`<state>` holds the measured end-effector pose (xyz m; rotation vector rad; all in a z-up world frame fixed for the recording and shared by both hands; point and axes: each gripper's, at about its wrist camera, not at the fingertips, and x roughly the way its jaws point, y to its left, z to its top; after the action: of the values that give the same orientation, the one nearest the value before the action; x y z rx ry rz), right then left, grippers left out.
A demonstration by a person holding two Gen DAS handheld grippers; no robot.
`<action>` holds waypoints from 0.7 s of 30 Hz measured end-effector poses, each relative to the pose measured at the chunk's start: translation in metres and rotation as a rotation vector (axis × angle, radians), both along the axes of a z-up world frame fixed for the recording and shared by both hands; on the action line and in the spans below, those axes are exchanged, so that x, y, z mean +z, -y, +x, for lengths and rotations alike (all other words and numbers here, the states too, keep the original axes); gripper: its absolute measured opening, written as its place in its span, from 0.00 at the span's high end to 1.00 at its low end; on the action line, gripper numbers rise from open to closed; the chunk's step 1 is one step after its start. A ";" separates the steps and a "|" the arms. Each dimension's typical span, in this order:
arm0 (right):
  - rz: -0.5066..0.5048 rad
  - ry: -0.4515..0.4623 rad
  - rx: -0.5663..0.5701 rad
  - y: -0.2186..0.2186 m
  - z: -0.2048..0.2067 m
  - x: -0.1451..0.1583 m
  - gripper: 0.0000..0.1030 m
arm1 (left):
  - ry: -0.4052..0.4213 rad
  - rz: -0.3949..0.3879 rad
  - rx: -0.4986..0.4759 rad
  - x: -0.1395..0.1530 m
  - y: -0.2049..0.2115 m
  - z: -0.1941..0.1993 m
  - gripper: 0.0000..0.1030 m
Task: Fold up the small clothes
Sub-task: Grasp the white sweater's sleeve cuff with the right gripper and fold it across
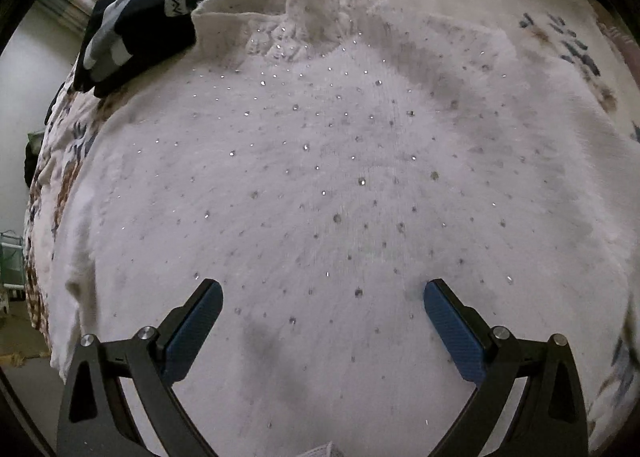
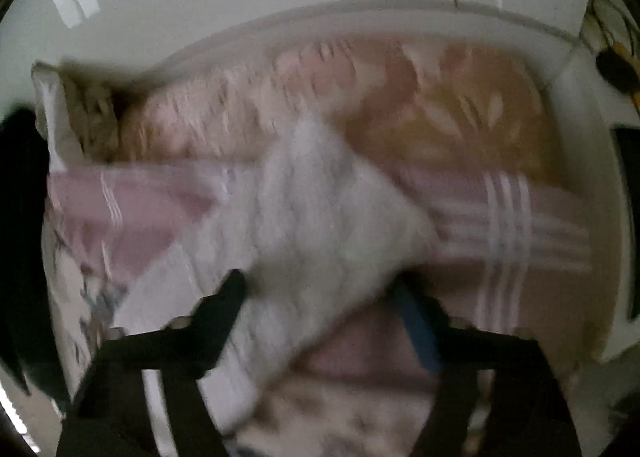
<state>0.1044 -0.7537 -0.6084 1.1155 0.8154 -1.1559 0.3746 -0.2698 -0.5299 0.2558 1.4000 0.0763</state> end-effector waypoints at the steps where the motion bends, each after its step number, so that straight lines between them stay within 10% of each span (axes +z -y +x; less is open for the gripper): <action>1: -0.019 -0.012 -0.002 0.001 0.004 0.002 0.79 | 0.005 -0.006 0.003 0.000 -0.001 0.001 0.00; 2: -0.034 -0.010 -0.006 0.000 0.007 0.006 0.91 | 0.011 -0.013 0.009 0.002 -0.005 0.000 0.00; 13: -0.336 0.046 0.153 -0.013 0.073 0.174 0.93 | 0.039 -0.076 0.079 0.026 -0.056 0.007 0.00; 21: -0.421 0.038 0.349 -0.061 0.144 0.236 0.93 | 0.100 -0.094 0.096 0.043 -0.096 0.032 0.00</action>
<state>0.2480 -0.6926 -0.3719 0.6164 0.6649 -0.9501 0.4065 -0.1740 -0.4867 0.1052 1.3120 0.1015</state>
